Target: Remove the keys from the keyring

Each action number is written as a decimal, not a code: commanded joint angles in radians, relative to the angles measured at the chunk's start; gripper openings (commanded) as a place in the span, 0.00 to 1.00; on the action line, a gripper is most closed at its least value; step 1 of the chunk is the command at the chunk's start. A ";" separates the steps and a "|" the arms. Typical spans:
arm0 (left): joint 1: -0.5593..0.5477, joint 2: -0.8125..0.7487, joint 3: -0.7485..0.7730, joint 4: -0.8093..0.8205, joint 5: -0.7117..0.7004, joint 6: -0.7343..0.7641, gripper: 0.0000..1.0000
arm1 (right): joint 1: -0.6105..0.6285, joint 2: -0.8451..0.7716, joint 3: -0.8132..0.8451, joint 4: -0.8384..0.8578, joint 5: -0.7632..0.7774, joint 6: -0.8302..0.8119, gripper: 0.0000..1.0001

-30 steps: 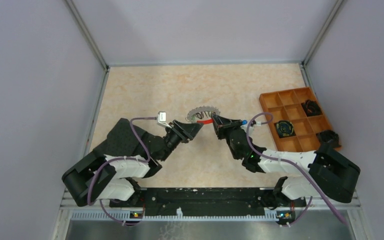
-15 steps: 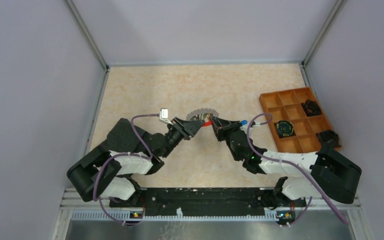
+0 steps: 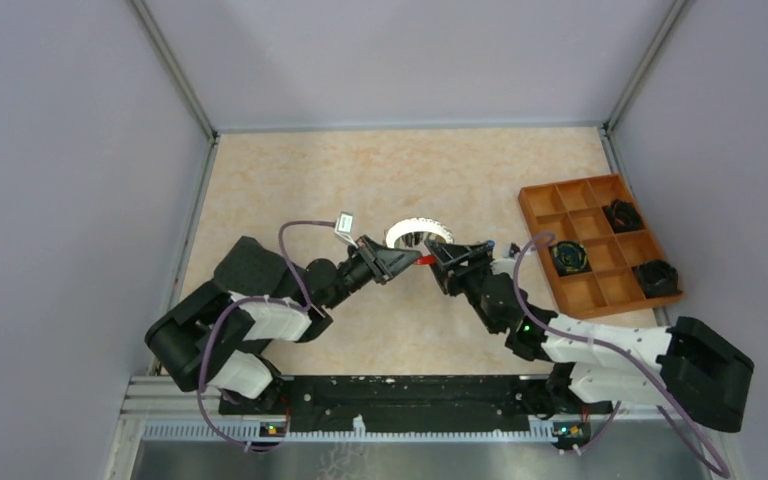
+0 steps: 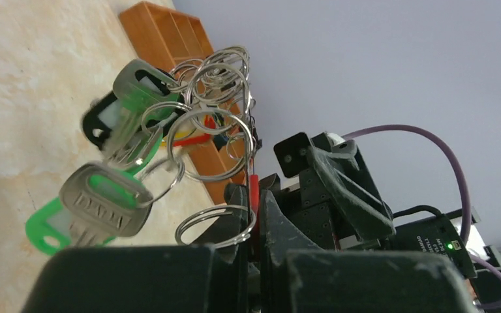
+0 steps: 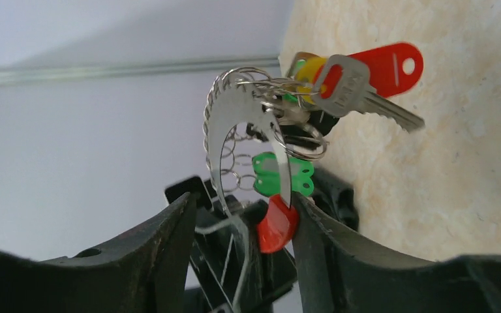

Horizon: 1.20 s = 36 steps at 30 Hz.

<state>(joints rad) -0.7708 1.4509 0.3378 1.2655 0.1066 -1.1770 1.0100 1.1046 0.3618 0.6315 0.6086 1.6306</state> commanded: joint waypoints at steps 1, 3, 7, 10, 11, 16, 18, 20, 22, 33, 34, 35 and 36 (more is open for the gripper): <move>0.044 -0.081 0.067 -0.151 0.189 0.001 0.00 | 0.015 -0.150 -0.076 0.049 -0.141 -0.135 0.57; 0.072 -0.108 0.076 -0.236 0.276 -0.003 0.00 | 0.003 -0.253 -0.119 -0.005 -0.174 -0.184 0.62; 0.137 -0.140 0.125 -0.419 0.465 -0.021 0.00 | -0.001 -0.459 -0.186 -0.172 -0.224 -0.305 0.67; 0.175 -0.141 0.184 -0.561 0.618 -0.001 0.00 | -0.002 -0.625 -0.232 -0.275 -0.248 -0.404 0.69; 0.195 -0.138 0.209 -0.624 0.672 0.013 0.00 | -0.002 -0.682 -0.241 -0.315 -0.250 -0.440 0.70; 0.258 -0.110 0.311 -0.832 0.959 0.123 0.00 | -0.004 -0.916 -0.238 -0.460 -0.327 -0.722 0.70; 0.270 -0.096 0.357 -0.934 1.037 0.195 0.00 | -0.004 -0.974 -0.229 -0.493 -0.367 -0.799 0.70; 0.273 -0.088 0.393 -1.033 1.084 0.273 0.00 | -0.003 -1.004 -0.197 -0.565 -0.405 -0.855 0.69; 0.273 -0.084 0.395 -1.024 1.143 0.275 0.00 | -0.004 -0.996 -0.161 -0.620 -0.468 -0.908 0.65; 0.273 -0.069 0.423 -0.989 1.308 0.251 0.00 | -0.003 -0.902 -0.151 -0.594 -0.767 -1.160 0.37; 0.272 -0.072 0.429 -0.996 1.311 0.254 0.00 | -0.004 -0.904 -0.153 -0.591 -0.766 -1.184 0.38; 0.273 -0.073 0.434 -1.002 1.316 0.257 0.00 | -0.004 -0.905 -0.156 -0.586 -0.770 -1.211 0.39; 0.272 -0.071 0.437 -1.002 1.323 0.257 0.00 | -0.004 -0.906 -0.160 -0.578 -0.771 -1.240 0.40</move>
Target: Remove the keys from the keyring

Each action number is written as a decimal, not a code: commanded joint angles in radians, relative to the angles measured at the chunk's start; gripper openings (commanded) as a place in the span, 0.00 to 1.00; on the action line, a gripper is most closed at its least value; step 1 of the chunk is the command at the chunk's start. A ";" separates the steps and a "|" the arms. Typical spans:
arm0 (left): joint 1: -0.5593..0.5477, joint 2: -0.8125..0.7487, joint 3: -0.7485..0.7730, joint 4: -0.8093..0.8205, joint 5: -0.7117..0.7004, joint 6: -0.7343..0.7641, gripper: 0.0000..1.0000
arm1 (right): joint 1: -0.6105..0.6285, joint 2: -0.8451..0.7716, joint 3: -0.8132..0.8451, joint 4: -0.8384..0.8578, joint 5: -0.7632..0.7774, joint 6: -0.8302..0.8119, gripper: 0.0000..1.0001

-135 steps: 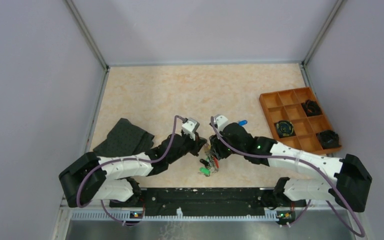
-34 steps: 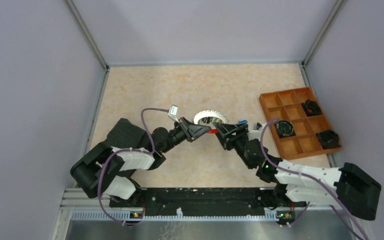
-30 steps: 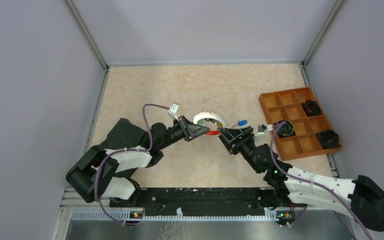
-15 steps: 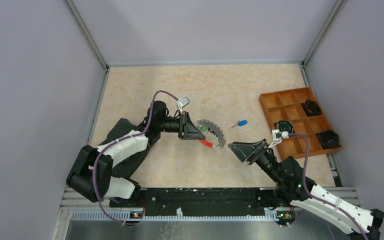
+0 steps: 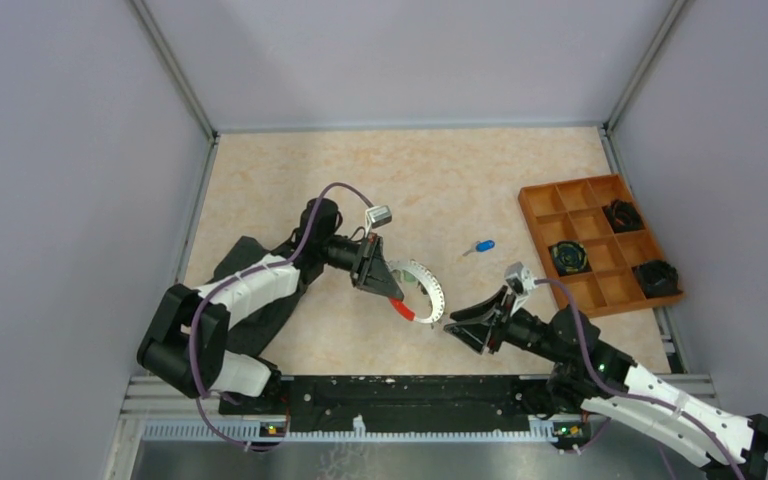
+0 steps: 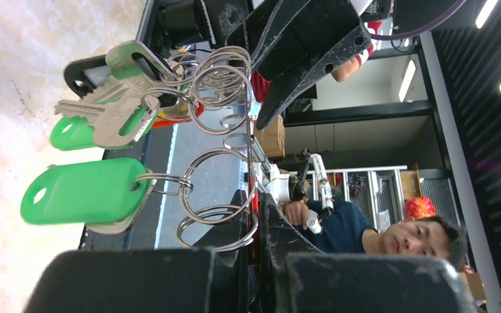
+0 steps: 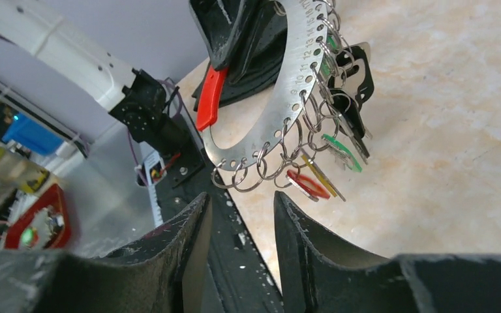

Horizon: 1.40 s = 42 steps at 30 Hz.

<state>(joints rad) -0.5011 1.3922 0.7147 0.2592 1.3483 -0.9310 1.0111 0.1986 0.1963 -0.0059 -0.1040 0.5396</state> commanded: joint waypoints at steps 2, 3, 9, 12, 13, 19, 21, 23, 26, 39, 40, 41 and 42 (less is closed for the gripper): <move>0.005 -0.008 0.066 0.003 0.094 0.008 0.00 | -0.004 -0.007 -0.003 0.076 -0.055 -0.204 0.41; 0.004 -0.007 0.068 0.004 0.095 0.008 0.00 | -0.005 -0.011 -0.020 0.116 -0.052 -0.218 0.41; 0.005 -0.031 0.060 0.115 0.109 -0.092 0.00 | -0.002 -0.036 -0.081 0.261 -0.030 -0.313 0.42; 0.004 -0.043 0.075 0.120 0.110 -0.107 0.00 | -0.001 -0.086 -0.126 0.346 -0.051 -0.344 0.42; 0.005 -0.048 0.080 0.120 0.110 -0.113 0.00 | 0.001 -0.099 -0.134 0.360 -0.063 -0.356 0.41; 0.004 -0.062 0.124 0.121 0.127 -0.135 0.00 | 0.016 -0.127 -0.153 0.421 -0.126 -0.395 0.39; 0.004 -0.063 0.146 0.120 0.135 -0.129 0.00 | 0.018 -0.130 -0.152 0.431 -0.136 -0.402 0.39; 0.004 -0.058 0.165 0.119 0.148 -0.122 0.00 | 0.021 -0.131 -0.150 0.451 -0.146 -0.415 0.39; 0.004 -0.049 0.193 0.114 0.165 -0.105 0.00 | 0.022 -0.119 -0.126 0.446 -0.146 -0.436 0.37; 0.004 -0.025 0.335 -0.179 0.216 0.131 0.00 | 0.027 -0.102 -0.117 0.445 -0.078 -0.474 0.32; 0.004 -0.024 0.341 -0.191 0.216 0.141 0.00 | 0.027 -0.089 -0.117 0.453 -0.082 -0.475 0.32; 0.004 -0.024 0.342 -0.194 0.215 0.145 0.00 | 0.027 -0.074 -0.116 0.462 -0.089 -0.475 0.32; 0.004 -0.024 0.342 -0.195 0.216 0.145 0.00 | 0.027 -0.059 -0.113 0.469 -0.096 -0.475 0.32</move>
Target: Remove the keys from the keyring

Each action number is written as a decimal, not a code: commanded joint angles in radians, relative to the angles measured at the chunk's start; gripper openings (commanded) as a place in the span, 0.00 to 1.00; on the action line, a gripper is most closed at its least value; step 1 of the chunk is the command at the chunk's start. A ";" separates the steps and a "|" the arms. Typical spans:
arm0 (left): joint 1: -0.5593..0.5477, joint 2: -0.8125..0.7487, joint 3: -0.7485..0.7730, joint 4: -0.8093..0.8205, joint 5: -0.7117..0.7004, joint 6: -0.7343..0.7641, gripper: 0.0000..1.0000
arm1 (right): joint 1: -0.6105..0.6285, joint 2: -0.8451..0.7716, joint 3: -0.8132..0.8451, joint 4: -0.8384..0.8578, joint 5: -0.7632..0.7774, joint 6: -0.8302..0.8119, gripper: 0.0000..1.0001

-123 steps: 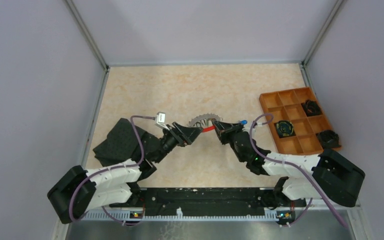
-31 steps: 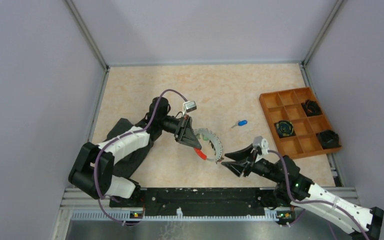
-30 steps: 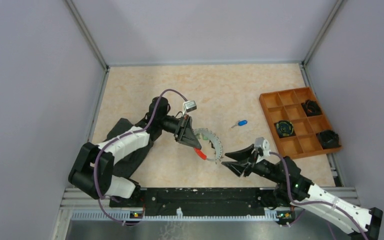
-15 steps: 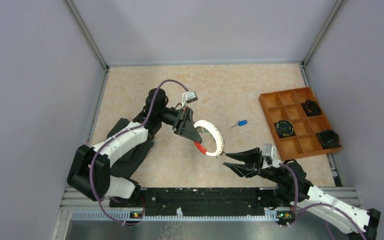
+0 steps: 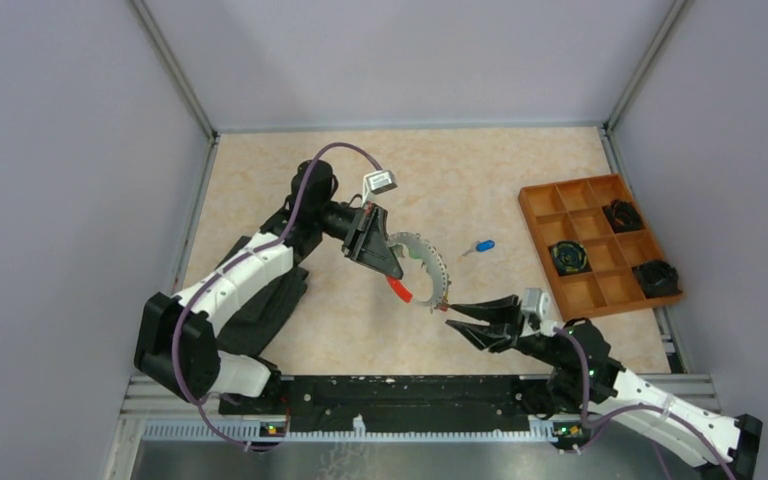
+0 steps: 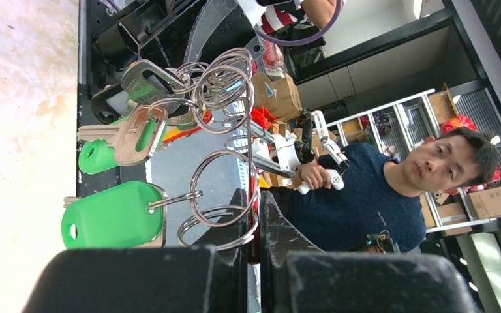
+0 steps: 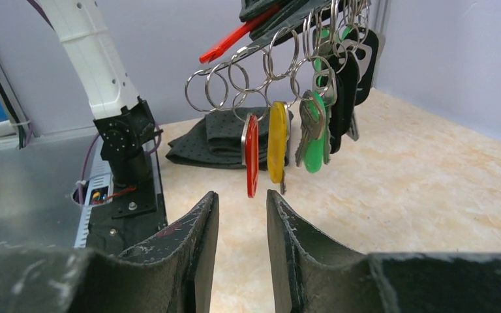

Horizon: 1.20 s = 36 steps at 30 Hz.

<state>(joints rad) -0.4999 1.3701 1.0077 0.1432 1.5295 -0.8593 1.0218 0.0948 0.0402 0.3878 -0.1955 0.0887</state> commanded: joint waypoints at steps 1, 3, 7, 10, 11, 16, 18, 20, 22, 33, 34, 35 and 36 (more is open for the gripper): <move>0.004 0.000 0.049 -0.079 0.035 0.073 0.00 | 0.018 0.063 0.046 0.083 -0.011 -0.022 0.32; 0.004 0.000 0.049 -0.083 0.034 0.074 0.00 | 0.021 0.080 0.048 0.100 -0.017 -0.020 0.32; 0.003 -0.004 0.045 -0.086 0.030 0.075 0.00 | 0.023 0.087 0.051 0.114 -0.013 -0.031 0.32; 0.004 -0.003 0.043 -0.088 0.028 0.074 0.00 | 0.024 0.102 0.051 0.123 -0.012 -0.043 0.32; 0.004 -0.003 0.042 -0.088 0.027 0.075 0.00 | 0.024 0.110 0.052 0.127 -0.010 -0.045 0.32; 0.003 -0.005 0.042 -0.091 0.025 0.075 0.00 | 0.024 0.140 0.053 0.163 -0.014 -0.047 0.32; 0.003 -0.003 0.042 -0.093 0.024 0.076 0.00 | 0.024 0.151 0.057 0.171 -0.017 -0.047 0.32; 0.003 -0.001 0.040 -0.093 0.025 0.078 0.00 | 0.024 0.160 0.059 0.178 -0.017 -0.050 0.32; 0.004 0.001 0.040 -0.093 0.025 0.080 0.00 | 0.024 0.168 0.059 0.187 -0.013 -0.056 0.32; 0.003 -0.003 0.028 -0.099 0.025 0.083 0.00 | 0.024 0.255 0.081 0.268 -0.027 -0.083 0.32; 0.003 -0.003 0.028 -0.099 0.024 0.083 0.00 | 0.024 0.259 0.081 0.277 -0.027 -0.083 0.32; 0.004 -0.004 0.028 -0.101 0.023 0.083 0.00 | 0.024 0.265 0.082 0.286 -0.028 -0.083 0.32; 0.003 -0.005 0.028 -0.102 0.023 0.084 0.00 | 0.024 0.270 0.083 0.293 -0.030 -0.083 0.32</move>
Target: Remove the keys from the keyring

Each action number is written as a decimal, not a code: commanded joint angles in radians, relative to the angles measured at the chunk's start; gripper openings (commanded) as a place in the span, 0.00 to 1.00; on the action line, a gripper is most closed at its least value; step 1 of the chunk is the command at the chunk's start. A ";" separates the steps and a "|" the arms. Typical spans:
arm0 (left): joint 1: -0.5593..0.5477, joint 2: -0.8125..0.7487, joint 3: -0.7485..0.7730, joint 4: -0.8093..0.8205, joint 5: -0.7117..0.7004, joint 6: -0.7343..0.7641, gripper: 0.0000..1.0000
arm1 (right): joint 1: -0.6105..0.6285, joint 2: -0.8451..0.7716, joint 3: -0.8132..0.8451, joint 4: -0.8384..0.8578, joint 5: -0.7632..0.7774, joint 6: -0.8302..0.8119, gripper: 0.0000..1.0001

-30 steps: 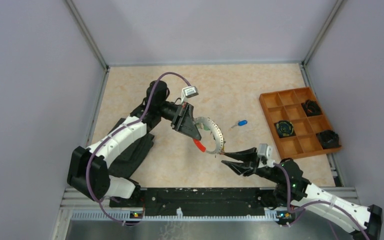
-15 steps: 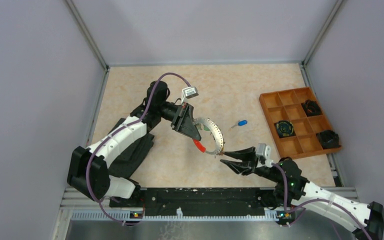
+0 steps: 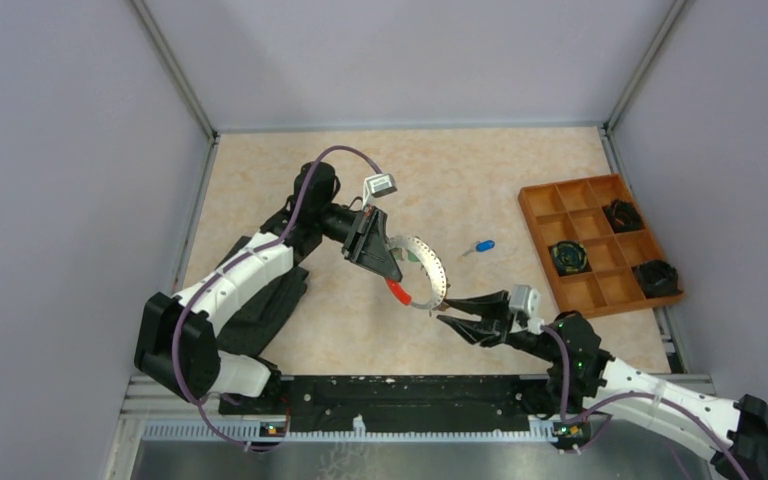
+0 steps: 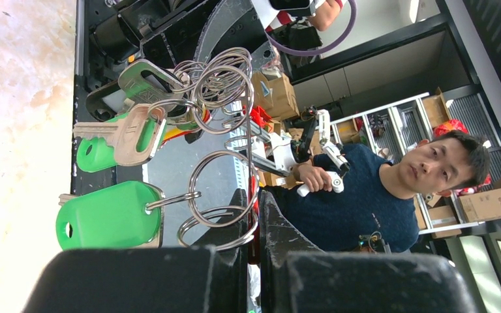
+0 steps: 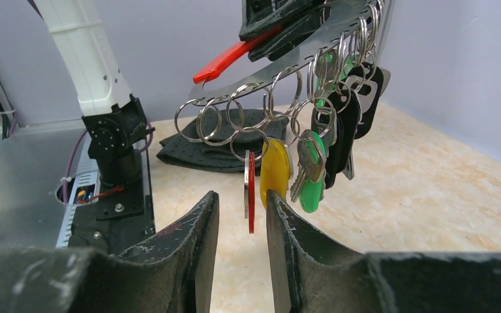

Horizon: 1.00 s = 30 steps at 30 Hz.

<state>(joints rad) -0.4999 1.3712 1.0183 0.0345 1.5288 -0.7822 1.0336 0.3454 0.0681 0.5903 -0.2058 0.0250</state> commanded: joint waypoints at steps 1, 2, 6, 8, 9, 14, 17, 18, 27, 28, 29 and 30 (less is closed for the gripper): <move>0.003 -0.007 0.017 0.005 0.024 0.008 0.00 | 0.012 0.027 0.057 0.098 -0.022 -0.019 0.32; 0.003 -0.007 0.016 0.004 0.025 0.009 0.00 | 0.013 0.033 0.060 0.102 -0.023 -0.018 0.32; 0.004 -0.007 0.010 0.000 0.021 0.012 0.00 | 0.013 0.059 0.059 0.133 -0.031 -0.010 0.31; 0.003 -0.008 0.007 -0.003 0.019 0.014 0.00 | 0.013 0.071 0.056 0.150 -0.033 -0.006 0.31; 0.003 -0.010 0.005 -0.003 0.019 0.015 0.00 | 0.013 0.074 0.056 0.160 -0.033 -0.004 0.31; 0.002 -0.017 0.003 -0.006 0.016 0.017 0.00 | 0.014 0.099 0.055 0.190 -0.037 0.001 0.30; 0.002 -0.017 0.003 -0.010 0.015 0.018 0.00 | 0.014 0.119 0.050 0.218 -0.040 0.008 0.29; 0.001 -0.016 0.002 -0.011 0.015 0.018 0.00 | 0.014 0.126 0.049 0.228 -0.040 0.010 0.29; 0.000 -0.021 0.000 -0.015 0.012 0.021 0.00 | 0.014 0.176 0.035 0.304 -0.031 0.024 0.25; 0.000 -0.020 0.000 -0.015 0.011 0.021 0.00 | 0.014 0.181 0.034 0.308 -0.030 0.025 0.25; 0.000 -0.023 0.000 -0.017 0.011 0.021 0.00 | 0.014 0.188 0.033 0.313 -0.032 0.026 0.24; 0.001 -0.025 -0.001 -0.017 0.011 0.020 0.00 | 0.014 0.196 0.033 0.317 -0.032 0.028 0.24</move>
<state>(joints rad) -0.5003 1.3712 1.0172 0.0139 1.5257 -0.7635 1.0344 0.5175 0.0750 0.8249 -0.2295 0.0402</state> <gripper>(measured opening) 0.044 0.247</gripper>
